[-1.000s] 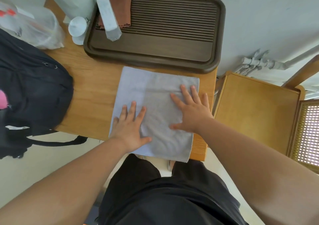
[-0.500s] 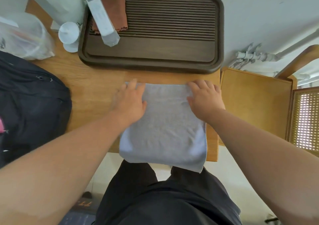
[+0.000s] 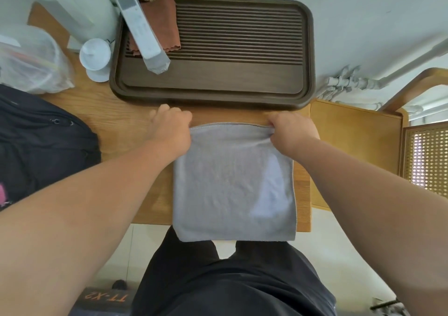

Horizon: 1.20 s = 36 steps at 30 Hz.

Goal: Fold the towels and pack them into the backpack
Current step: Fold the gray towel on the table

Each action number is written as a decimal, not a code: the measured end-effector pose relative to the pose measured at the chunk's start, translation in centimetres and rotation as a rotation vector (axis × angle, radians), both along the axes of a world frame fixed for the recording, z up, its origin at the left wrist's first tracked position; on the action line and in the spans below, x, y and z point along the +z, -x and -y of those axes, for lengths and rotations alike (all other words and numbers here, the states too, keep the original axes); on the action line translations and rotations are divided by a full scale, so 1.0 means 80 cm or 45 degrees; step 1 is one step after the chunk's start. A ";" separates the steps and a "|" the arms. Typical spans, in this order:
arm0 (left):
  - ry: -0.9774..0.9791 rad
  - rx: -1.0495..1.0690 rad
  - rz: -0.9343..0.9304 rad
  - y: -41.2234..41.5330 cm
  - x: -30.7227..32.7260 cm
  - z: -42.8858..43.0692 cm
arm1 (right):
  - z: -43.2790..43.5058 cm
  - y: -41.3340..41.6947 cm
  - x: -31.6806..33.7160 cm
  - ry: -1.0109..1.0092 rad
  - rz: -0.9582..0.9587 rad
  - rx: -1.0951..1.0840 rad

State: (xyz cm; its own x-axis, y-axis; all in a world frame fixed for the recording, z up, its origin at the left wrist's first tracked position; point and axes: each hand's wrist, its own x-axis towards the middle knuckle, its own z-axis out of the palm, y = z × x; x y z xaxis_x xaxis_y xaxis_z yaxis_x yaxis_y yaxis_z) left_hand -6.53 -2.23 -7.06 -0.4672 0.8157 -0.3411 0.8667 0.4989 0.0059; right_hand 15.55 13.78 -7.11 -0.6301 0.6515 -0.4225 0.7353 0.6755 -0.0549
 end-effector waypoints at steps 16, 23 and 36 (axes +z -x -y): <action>-0.543 0.004 0.240 -0.030 0.035 0.073 | 0.031 -0.063 0.030 -0.059 -0.544 0.177; -0.442 -0.118 0.268 -0.086 -0.004 0.179 | 0.093 -0.150 -0.002 -0.029 -0.470 0.349; -0.064 -0.161 0.195 -0.103 -0.028 0.192 | 0.140 -0.160 -0.008 0.097 0.155 0.293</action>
State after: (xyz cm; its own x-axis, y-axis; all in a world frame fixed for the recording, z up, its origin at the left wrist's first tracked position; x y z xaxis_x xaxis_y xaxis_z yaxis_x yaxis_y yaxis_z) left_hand 1.75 -17.56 -9.34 -0.3059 0.8823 -0.3576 0.9094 0.3820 0.1645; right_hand 28.37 2.57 -7.72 -0.6993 0.4607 -0.5465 0.5674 0.8228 -0.0325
